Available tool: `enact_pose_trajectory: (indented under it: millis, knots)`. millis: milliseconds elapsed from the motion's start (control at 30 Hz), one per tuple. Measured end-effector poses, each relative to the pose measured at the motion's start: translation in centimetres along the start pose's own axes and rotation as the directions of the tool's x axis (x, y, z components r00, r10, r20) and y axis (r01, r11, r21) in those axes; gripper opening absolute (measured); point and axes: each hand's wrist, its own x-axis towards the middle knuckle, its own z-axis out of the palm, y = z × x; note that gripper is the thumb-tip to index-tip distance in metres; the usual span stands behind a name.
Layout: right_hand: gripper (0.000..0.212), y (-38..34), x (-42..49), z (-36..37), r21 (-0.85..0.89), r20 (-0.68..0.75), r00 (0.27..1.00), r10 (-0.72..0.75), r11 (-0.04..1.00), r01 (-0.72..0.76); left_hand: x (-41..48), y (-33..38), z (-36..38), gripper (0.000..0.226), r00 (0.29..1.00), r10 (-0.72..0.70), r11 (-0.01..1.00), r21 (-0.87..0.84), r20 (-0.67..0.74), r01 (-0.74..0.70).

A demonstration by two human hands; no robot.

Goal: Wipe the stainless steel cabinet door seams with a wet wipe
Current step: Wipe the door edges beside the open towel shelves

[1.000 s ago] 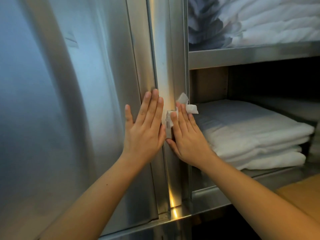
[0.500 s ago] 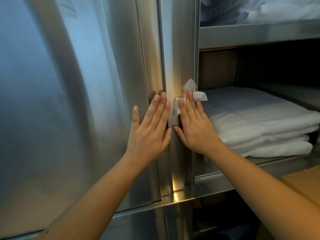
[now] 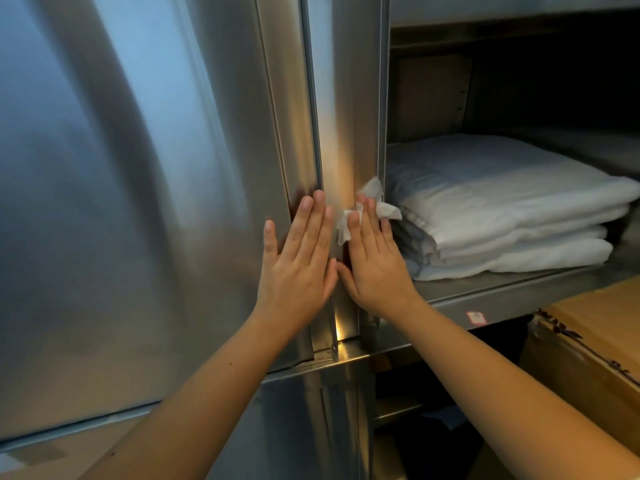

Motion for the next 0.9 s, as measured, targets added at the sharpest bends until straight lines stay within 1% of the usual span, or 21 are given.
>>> enact_pose_trajectory:
  millis: [133,233,333,433,500,567,633,767,833,900]
  knots:
    - [0.077,0.4,1.9,0.0,-0.012,-0.045,0.999,0.024,1.000,-0.025,-0.4,0.1,0.3,0.063,1.000,0.017,1.000,0.012,-0.027,-0.016]
    - [0.079,0.2,0.0,0.7,0.004,-0.038,0.999,0.036,0.999,-0.035,-1.0,0.5,0.5,0.061,1.000,0.004,1.000,-0.001,-0.013,-0.004]
    - [0.085,-0.6,-4.4,1.5,0.024,0.089,0.995,0.052,0.998,-0.055,-2.2,1.2,0.7,0.060,0.999,0.004,1.000,0.012,0.044,-0.004]
    - [0.097,-1.6,-8.9,2.2,0.024,0.235,0.970,0.062,0.997,-0.070,-3.3,1.6,0.9,0.064,0.997,-0.003,1.000,0.020,0.080,0.001]
    - [0.107,-2.3,-10.8,2.5,0.017,0.281,0.957,0.068,0.997,-0.076,-3.5,1.7,1.0,0.066,0.996,-0.005,1.000,0.027,0.092,0.003]
    - [0.114,-2.5,-11.2,2.6,0.003,0.297,0.952,0.078,0.997,-0.083,-3.6,1.6,1.0,0.067,0.995,-0.001,0.999,0.039,0.095,-0.002]
    - [0.111,-2.3,-10.6,2.5,0.004,0.291,0.953,0.078,0.997,-0.082,-3.6,1.6,1.0,0.067,0.996,0.005,0.999,0.048,0.094,-0.009]
    - [0.091,-2.0,-8.0,2.2,0.036,0.266,0.956,0.124,0.990,-0.139,-3.6,1.5,0.9,0.067,0.995,0.012,0.999,0.045,0.100,-0.016]
    - [0.088,-2.2,-7.6,2.3,0.032,0.263,0.954,0.144,0.987,-0.157,-3.6,1.5,0.9,0.067,0.995,0.014,0.999,0.047,0.103,-0.019]
    - [0.086,-2.4,-8.3,2.3,0.029,0.291,0.947,0.132,0.989,-0.147,-3.6,1.5,1.0,0.067,0.996,0.016,0.998,0.058,0.091,-0.021]
